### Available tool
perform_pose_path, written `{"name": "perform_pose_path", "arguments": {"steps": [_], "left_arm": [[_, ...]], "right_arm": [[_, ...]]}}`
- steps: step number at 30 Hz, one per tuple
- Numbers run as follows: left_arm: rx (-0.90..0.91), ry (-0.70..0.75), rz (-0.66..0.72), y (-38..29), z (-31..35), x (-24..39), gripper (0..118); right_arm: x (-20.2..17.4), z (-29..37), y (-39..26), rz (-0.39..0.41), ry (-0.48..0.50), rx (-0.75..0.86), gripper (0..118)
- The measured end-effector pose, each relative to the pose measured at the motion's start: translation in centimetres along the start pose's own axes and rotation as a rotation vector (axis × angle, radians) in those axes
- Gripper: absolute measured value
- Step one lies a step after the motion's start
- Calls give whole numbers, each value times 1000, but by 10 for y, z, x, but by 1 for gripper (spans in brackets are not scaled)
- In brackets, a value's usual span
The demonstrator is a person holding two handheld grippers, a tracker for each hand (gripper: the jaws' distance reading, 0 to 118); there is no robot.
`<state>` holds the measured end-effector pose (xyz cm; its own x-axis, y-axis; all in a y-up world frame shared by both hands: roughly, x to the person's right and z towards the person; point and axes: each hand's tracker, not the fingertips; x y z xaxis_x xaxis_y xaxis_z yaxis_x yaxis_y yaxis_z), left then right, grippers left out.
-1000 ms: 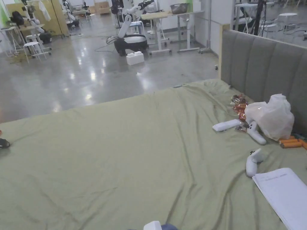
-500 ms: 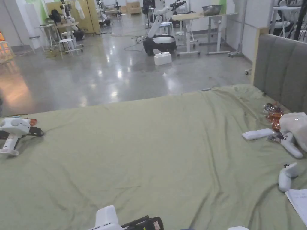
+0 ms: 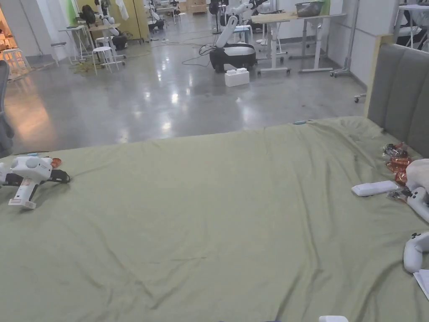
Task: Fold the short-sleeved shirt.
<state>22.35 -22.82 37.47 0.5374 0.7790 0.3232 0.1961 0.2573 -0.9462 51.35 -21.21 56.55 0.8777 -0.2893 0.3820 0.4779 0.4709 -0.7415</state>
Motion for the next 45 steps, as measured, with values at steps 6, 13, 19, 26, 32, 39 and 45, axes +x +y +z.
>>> {"name": "perform_pose_path", "arguments": {"steps": [6, 13, 19, 26, 32, 39, 45], "left_arm": [[57, -52, 83, 4, 15, -3, 24], [234, 80, 17, 52, 175, -40, 23], [330, 539, 125, 111, 340, -145, 23], [447, 734, 214, 129, 348, -183, 56], [574, 1108, 206, 122, 366, -165, 94], [746, 928, -308, 61, 395, 1, 94], [870, 851, -636, -13, 379, 138, 94]], "right_arm": [[-4, 11, -2, -6, -1, 20, 0], [-8, 56, -10, -40, 122, 155, 0], [-9, 51, -24, -39, 109, 118, 0], [-12, 38, -33, -89, 120, 80, 0], [-14, 61, -23, -20, 77, 123, 0], [-17, 131, -9, 34, 6, 372, 0], [-50, 207, -3, 181, -86, 682, 0]]}}
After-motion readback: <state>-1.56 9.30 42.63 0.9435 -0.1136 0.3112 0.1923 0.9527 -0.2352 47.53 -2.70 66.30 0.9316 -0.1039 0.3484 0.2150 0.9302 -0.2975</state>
